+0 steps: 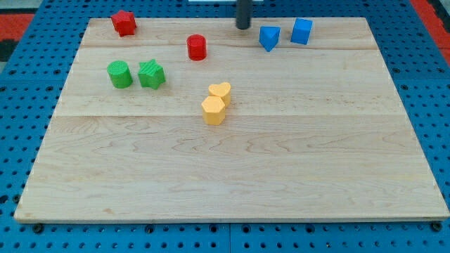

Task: Move the blue triangle to the bottom left of the blue cube

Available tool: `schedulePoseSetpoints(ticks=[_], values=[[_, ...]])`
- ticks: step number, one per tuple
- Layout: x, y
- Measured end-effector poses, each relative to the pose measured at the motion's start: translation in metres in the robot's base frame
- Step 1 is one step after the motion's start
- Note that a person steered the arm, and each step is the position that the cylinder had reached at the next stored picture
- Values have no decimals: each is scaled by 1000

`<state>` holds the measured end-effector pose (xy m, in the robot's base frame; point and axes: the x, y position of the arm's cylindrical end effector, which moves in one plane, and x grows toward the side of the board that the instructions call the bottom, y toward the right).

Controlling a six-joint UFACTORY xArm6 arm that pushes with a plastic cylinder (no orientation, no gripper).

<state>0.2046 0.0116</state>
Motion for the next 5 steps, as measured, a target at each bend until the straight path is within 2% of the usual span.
schedulePoseSetpoints(ticks=[2,3,4,5], values=[[51,42],[55,73],[55,35],[20,-44]])
